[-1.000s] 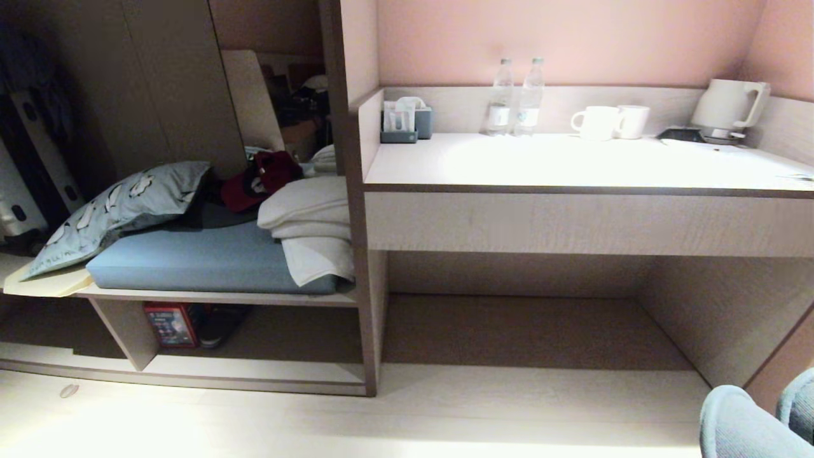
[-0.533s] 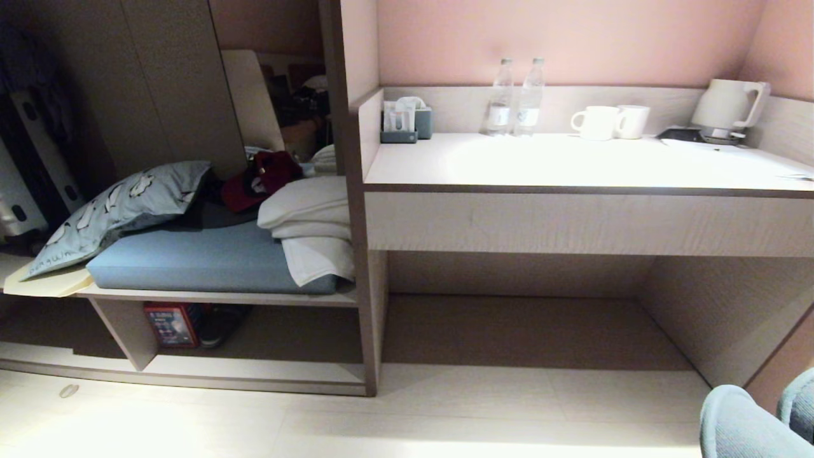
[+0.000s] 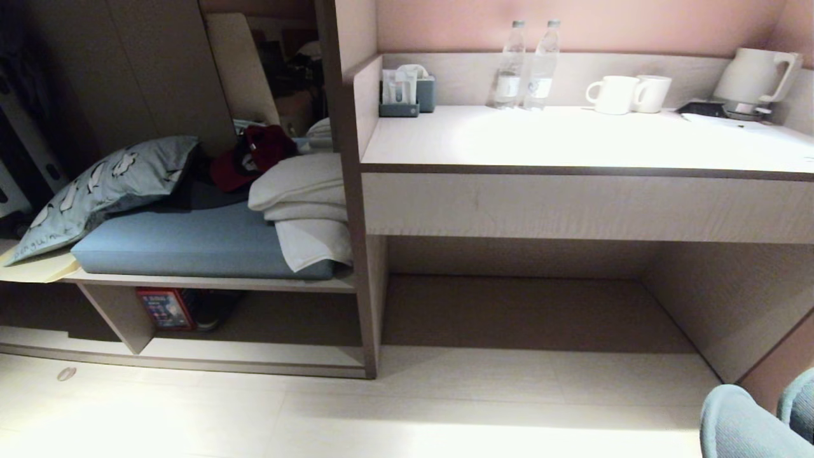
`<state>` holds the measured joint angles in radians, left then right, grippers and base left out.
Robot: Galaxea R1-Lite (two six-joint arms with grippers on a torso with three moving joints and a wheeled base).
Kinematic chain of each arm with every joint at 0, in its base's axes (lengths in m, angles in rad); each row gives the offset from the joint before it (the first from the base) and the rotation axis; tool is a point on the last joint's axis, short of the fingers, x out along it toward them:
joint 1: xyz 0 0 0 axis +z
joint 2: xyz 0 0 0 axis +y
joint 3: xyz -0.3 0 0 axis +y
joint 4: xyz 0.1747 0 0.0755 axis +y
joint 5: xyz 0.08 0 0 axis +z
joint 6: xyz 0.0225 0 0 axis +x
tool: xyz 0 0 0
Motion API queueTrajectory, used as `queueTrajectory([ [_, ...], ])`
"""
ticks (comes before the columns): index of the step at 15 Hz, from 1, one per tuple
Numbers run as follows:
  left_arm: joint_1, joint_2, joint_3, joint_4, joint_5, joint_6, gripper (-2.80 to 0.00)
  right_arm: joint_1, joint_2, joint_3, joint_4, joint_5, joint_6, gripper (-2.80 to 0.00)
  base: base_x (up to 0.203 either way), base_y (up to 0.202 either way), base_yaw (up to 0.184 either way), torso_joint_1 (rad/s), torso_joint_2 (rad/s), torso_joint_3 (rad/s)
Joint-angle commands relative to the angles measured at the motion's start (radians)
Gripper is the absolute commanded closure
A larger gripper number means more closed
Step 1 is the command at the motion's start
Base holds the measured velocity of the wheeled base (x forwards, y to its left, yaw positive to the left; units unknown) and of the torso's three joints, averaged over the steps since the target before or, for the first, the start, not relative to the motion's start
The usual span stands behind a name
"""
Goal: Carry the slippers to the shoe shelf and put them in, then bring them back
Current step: Place the slippers on the floor
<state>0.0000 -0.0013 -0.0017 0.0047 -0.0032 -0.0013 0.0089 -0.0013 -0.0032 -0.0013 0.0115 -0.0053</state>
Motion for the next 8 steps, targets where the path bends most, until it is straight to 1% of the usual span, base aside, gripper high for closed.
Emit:
queueTrajectory([
  [1, 0.0, 0.001, 0.0, 0.0, 0.0, 0.0, 0.0, 0.0, 0.001, 0.0, 0.0, 0.001, -0.001, 0.0, 0.0, 0.0, 0.0, 0.004, 0.0, -0.196],
  [8, 0.0, 0.001, 0.0, 0.0, 0.0, 0.001, 0.0, 0.0, 0.001, 0.0, 0.0, 0.001, -0.001, 0.0, 0.0, 0.0, 0.0, 0.002, 0.0, -0.197],
])
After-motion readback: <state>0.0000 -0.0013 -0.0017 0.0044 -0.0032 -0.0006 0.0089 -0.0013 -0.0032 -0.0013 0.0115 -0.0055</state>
